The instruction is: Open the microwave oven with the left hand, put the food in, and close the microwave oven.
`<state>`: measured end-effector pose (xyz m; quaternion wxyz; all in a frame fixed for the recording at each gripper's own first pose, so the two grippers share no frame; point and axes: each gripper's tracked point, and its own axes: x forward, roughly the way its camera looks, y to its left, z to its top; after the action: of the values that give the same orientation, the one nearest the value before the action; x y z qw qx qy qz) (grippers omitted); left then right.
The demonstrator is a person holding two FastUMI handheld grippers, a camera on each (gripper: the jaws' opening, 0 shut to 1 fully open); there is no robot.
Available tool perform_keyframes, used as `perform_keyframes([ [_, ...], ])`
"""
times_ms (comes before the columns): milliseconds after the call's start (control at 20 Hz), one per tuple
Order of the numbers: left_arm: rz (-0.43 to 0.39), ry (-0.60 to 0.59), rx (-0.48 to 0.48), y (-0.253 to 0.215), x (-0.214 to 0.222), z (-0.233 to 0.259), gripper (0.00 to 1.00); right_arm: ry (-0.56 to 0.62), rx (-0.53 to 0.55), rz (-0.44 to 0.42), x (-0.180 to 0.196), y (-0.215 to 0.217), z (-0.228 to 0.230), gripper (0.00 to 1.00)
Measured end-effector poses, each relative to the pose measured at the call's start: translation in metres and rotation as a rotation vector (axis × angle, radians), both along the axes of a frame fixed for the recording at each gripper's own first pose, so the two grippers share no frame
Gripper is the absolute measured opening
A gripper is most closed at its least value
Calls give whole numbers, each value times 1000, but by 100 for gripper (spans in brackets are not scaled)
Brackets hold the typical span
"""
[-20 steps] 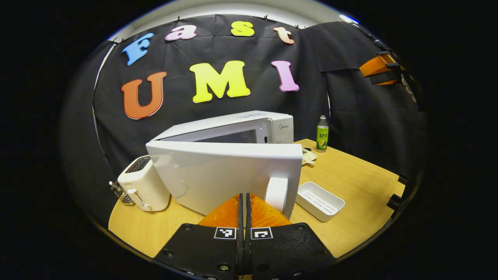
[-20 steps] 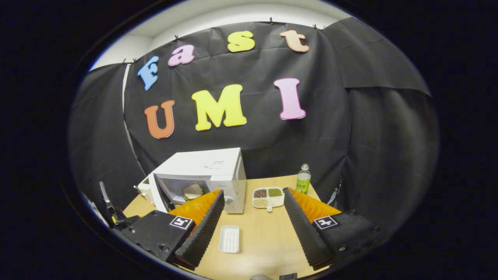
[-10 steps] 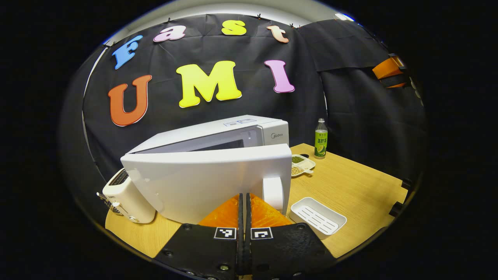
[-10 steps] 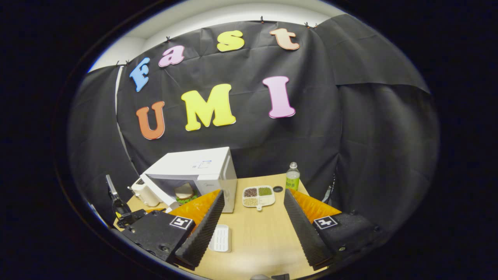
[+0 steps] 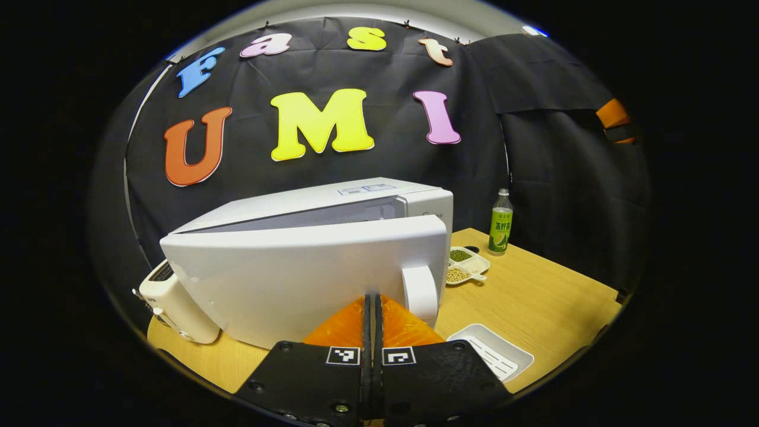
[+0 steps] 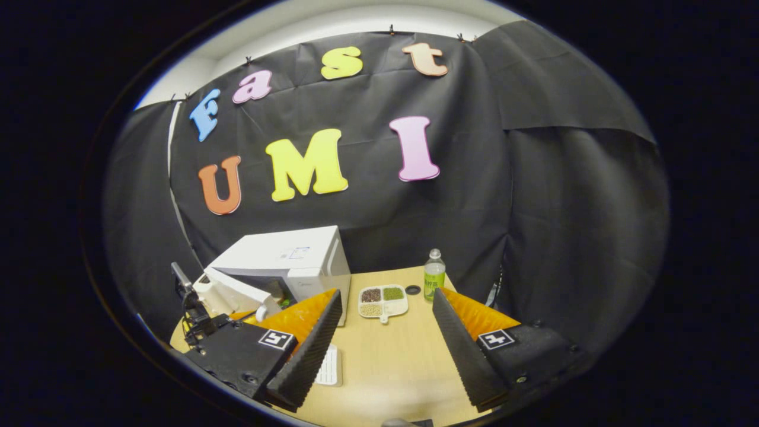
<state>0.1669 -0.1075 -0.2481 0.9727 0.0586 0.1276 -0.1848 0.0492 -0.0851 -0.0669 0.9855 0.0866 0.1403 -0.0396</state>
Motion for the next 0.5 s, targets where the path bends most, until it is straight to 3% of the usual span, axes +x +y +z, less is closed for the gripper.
perform_keyframes([
  [50, 2, 2, -10, -2, 3, 1, 10, 1, -1, 0, 0, 0, -1, 91],
  [100, 5, 3, -23, -5, 7, 1, 0, 1, -3, 0, 0, 0, -1, 91],
  [150, 7, 8, -36, -7, 12, 1, 10, 2, -5, 0, 0, 0, -1, 91],
  [200, 8, 10, -43, -8, 16, 0, 0, 7, -1, 0, -1, -1, -1, 91],
  [500, 20, 12, -39, -18, 41, -7, 0, 8, -4, 4, 1, 1, 0, 91],
])
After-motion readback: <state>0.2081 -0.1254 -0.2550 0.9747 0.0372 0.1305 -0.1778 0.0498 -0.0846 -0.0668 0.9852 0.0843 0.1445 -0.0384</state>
